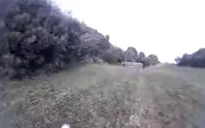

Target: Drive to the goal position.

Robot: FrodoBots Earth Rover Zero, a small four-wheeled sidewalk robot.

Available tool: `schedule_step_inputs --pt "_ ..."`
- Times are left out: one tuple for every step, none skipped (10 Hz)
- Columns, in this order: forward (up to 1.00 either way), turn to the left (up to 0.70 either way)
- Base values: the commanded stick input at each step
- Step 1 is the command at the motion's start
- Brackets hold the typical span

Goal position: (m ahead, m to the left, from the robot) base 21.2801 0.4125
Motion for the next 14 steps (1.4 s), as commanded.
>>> schedule_step_inputs --pt "0.70 -0.15" --pt "0.70 -0.16" --pt "0.70 -0.16" --pt "0.70 -0.16" --pt "0.70 -0.16" --pt "0.70 -0.16" --pt "0.70 -0.16" --pt "0.70 -0.16" --pt "0.70 -0.16" --pt "0.70 -0.16" --pt "0.70 -0.16" --pt "0.70 -0.16" --pt "0.70 -0.16" --pt "0.70 -0.16"
